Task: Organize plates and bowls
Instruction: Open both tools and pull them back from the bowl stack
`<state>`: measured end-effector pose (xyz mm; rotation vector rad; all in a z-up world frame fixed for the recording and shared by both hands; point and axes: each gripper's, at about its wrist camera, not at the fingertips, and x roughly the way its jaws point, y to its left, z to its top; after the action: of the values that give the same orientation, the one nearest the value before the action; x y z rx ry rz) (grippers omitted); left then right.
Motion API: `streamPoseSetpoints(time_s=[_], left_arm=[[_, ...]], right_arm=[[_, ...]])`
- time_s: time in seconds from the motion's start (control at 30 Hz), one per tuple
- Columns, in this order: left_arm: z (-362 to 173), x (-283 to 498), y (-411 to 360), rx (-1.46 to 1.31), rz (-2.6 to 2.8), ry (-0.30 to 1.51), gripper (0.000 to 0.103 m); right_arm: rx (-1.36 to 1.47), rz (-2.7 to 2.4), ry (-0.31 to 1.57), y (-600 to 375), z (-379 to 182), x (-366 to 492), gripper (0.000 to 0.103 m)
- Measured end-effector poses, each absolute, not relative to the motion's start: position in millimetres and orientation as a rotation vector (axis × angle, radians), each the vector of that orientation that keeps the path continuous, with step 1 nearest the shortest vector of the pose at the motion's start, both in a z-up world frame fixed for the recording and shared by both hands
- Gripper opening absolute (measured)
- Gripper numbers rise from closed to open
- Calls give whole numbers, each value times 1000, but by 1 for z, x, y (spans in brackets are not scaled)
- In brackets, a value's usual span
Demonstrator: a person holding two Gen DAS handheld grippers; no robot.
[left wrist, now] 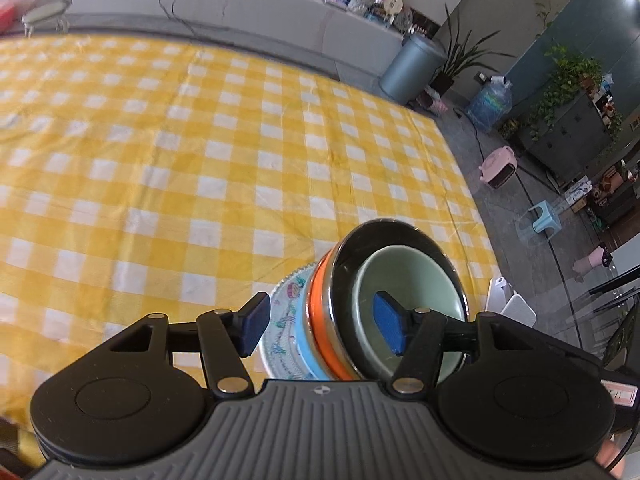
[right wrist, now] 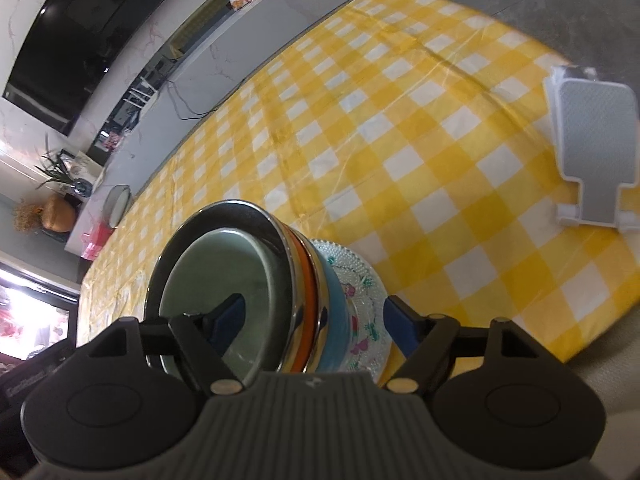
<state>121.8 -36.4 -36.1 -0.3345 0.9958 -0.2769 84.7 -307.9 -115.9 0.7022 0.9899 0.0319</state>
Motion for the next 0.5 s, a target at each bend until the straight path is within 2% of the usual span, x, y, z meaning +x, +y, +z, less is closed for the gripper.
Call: streamPoseSetpoints(time_s=[0.2,0.47,0.5], left_arm=[[4,90,-31,-250,-277,851,70],[50,22,-31,-32,-261,530,70],[53,14,-30,-15,-251,495,70]], right_arm=[[605,9,893,-298,-71,62,75],[374,-16,653,-276,0,0,76],[339,-15,617,-272,6,-10,78]])
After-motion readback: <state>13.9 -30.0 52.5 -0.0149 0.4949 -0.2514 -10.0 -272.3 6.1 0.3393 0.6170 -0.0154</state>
